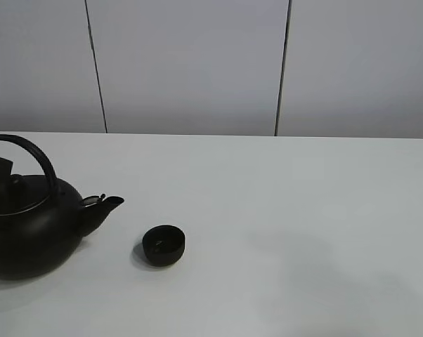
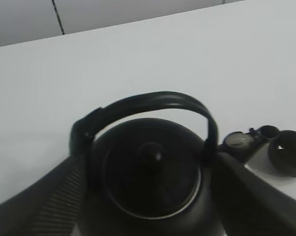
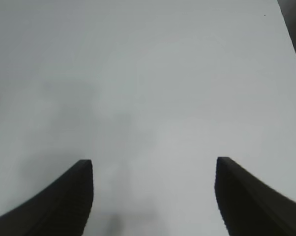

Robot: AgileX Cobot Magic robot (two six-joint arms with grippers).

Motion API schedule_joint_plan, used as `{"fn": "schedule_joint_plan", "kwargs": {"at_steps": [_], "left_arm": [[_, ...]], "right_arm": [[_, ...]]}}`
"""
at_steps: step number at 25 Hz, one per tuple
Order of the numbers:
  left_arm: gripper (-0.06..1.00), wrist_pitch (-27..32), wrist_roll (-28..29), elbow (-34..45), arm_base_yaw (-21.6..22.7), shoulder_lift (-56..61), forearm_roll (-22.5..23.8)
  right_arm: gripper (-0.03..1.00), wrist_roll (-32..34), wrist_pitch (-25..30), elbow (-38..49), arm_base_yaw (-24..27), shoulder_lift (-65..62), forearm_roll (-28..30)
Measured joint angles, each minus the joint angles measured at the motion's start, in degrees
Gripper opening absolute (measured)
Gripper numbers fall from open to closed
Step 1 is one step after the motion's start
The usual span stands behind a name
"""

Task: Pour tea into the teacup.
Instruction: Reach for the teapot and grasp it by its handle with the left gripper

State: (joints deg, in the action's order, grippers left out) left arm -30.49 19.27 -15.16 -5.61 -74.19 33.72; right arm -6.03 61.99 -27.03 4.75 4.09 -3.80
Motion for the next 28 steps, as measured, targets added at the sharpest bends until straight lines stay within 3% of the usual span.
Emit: {"fn": "schedule_joint_plan", "kwargs": {"at_steps": [7,10,18,24,28], "left_arm": [[0.51,-3.91,-1.79,0.00,9.57,-1.22,0.68],[0.51,-7.30,-3.63,0.00,12.05,-3.66,3.91],[0.51,-19.44,-6.12,-1.52,13.74,-16.78,6.12],[0.51,-27.48,-10.08,-3.30,13.74,-25.48,1.46],[0.44,-29.91,-11.42,-3.37,13.74,-26.72,-0.58]], "right_arm": [[0.48,0.00,-0.08,0.00,0.00,0.00,0.00],[0.48,0.00,-0.03,0.00,0.00,0.00,0.00],[0.48,0.00,-0.03,0.00,0.00,0.00,0.00],[0.48,0.00,-0.03,0.00,0.00,0.00,0.00],[0.48,0.00,-0.03,0.00,0.00,0.00,0.00]]}}
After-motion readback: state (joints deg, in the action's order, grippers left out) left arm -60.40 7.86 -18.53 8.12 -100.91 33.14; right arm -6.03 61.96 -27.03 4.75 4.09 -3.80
